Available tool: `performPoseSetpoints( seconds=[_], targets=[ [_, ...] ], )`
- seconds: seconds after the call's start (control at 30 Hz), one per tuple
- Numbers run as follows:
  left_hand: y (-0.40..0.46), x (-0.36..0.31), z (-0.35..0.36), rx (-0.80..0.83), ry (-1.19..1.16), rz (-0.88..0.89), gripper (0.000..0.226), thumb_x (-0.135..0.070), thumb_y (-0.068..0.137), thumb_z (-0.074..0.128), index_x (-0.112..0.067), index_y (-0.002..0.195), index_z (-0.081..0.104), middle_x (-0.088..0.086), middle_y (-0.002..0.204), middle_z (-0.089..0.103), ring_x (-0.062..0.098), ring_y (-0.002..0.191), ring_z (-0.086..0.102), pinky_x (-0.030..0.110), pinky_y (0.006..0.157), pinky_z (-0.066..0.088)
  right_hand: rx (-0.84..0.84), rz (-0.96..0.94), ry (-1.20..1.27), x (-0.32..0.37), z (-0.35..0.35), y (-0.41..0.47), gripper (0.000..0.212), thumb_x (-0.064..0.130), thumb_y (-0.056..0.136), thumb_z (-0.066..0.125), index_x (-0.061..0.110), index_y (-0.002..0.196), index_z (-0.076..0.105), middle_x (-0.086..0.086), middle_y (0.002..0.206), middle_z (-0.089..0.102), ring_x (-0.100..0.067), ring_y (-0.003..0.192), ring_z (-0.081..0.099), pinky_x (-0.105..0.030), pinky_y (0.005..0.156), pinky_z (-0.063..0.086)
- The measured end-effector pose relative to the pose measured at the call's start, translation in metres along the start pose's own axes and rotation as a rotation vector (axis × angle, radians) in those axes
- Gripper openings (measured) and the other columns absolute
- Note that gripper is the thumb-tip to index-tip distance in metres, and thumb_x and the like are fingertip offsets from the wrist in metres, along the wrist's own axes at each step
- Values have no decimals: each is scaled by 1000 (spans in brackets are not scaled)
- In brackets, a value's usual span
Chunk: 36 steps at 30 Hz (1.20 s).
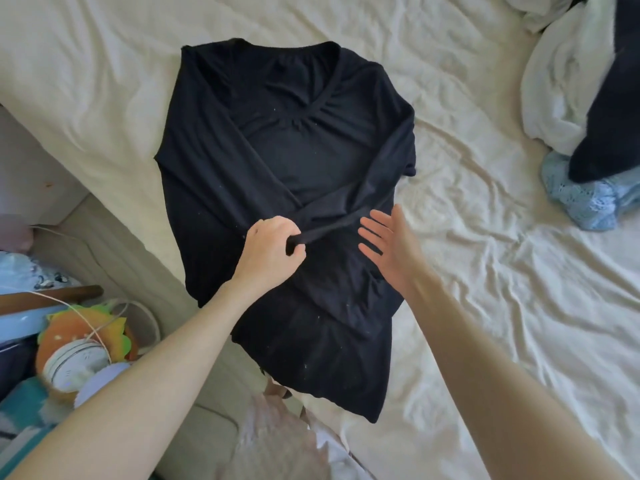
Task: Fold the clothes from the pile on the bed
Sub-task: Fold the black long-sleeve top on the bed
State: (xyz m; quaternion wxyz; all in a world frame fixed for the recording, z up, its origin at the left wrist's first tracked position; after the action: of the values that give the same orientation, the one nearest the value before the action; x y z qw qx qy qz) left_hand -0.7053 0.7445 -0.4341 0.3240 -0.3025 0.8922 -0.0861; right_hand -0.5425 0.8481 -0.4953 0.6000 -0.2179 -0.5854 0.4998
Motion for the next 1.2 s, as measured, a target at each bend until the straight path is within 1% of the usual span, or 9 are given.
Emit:
performPoseSetpoints(
  seconds=[0.07,0.13,0.2,0.3,0.5,0.73,0.97,1.1,1.2],
  targets=[
    [-6,38,-18,-9,-636,-370,6,-20,89,56,-19,88,61,-4,91,64,13,90,60,24,78,47,-46,14,2,1,-7,-2,48,44,102,28,11,128,51,-5,124,58,-19,110,56,-34,94,46],
    [-19,80,-38,-197,-1007,-595,8,-18,89,54,-22,88,62,-1,98,65,18,99,61,32,85,51,-70,19,0,2,-11,-2,45,42,102,31,10,127,51,-5,120,59,-20,107,57,-33,90,46],
    [-30,117,-54,-286,-877,-746,7,-20,92,52,-23,92,58,-1,104,60,23,106,56,39,90,49,-83,23,-15,5,-11,0,43,39,102,33,9,127,51,-7,122,59,-21,107,57,-33,88,47],
    [-32,150,-43,-98,-505,-863,20,-19,95,46,-12,112,54,8,115,55,29,105,52,43,88,49,-81,46,-21,4,0,4,42,36,102,37,7,130,49,-9,128,57,-21,108,57,-33,88,48],
    [36,104,-46,-40,-87,-490,33,-24,94,48,-14,126,50,5,126,53,22,108,52,28,83,35,-85,56,47,12,16,23,51,37,100,41,4,139,39,-10,137,50,-25,125,49,-34,95,46],
    [148,-15,-19,46,9,-4,37,-16,98,43,-13,135,46,7,139,45,24,125,43,39,104,36,-87,76,465,30,19,59,56,37,100,43,6,145,31,-10,143,46,-24,130,46,-35,95,45],
    [231,-66,21,173,-308,-51,43,-25,95,52,-15,137,45,1,132,53,13,119,49,23,97,37,-187,252,550,42,26,82,39,35,94,55,12,125,55,0,120,61,-18,121,54,-33,97,41],
    [257,-79,38,210,-358,-99,25,-31,89,62,-13,106,63,-5,96,59,9,89,55,23,79,44,-269,278,664,42,18,82,13,15,93,55,11,105,59,-1,92,63,-18,112,59,-33,91,45],
    [271,-82,31,148,-466,-162,32,-23,90,58,-15,63,44,-6,59,40,5,55,39,18,54,31,-297,277,808,32,13,77,4,10,93,56,10,95,59,-1,86,65,-18,103,63,-30,84,48]
  ],
)
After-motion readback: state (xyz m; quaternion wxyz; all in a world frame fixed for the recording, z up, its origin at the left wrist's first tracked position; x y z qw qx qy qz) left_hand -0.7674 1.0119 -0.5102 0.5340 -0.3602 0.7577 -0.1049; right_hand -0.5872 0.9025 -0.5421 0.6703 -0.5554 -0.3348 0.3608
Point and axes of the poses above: each hand's wrist, its own y-axis towards the middle knuckle, its own z-axis out of the palm, x = y × z, the point moved 10 cm from there along y, towards the middle knuckle
